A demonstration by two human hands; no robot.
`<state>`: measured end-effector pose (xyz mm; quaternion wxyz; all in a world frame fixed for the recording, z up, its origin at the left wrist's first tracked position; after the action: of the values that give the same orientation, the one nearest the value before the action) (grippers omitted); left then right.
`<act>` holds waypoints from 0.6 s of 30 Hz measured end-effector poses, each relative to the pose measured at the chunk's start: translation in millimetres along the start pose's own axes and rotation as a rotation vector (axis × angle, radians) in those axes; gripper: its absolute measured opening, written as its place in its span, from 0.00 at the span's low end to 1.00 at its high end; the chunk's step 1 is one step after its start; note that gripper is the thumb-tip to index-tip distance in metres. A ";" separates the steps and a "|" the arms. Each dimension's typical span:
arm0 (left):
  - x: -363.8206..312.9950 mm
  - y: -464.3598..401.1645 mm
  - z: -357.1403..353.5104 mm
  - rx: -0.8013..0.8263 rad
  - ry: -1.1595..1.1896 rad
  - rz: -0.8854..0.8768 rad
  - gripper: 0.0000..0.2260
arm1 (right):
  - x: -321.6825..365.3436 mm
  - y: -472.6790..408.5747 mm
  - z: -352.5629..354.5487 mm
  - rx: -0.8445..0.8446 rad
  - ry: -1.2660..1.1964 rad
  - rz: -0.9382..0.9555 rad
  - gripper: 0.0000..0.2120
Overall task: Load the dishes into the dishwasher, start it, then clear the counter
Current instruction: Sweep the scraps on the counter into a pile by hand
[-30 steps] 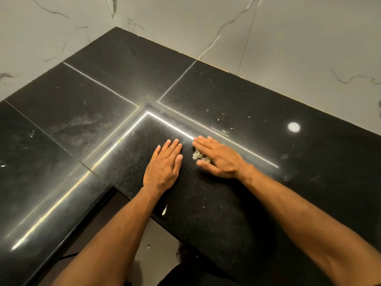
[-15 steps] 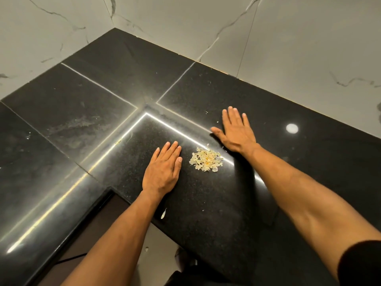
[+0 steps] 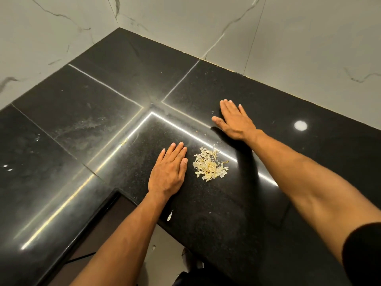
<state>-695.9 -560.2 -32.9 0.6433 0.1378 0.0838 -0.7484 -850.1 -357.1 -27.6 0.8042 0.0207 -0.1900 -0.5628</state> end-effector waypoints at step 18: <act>-1.5 0.7 0.2 0.022 0.000 0.001 0.31 | -6.5 48.7 -11.9 -0.066 0.037 -0.075 0.39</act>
<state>-695.0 -558.9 -32.2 0.6420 0.1448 0.0755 -0.7491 -804.4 -335.5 -28.4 0.7861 0.0116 -0.1557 -0.5981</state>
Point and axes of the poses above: each hand's wrist, its own y-axis away from the middle knuckle, its own z-axis out of the back of the hand, x = y × z, the point moved 6 cm from there along -y, towards the middle knuckle, and after that the axes turned 3 degrees about x, right-handed, at the moved point
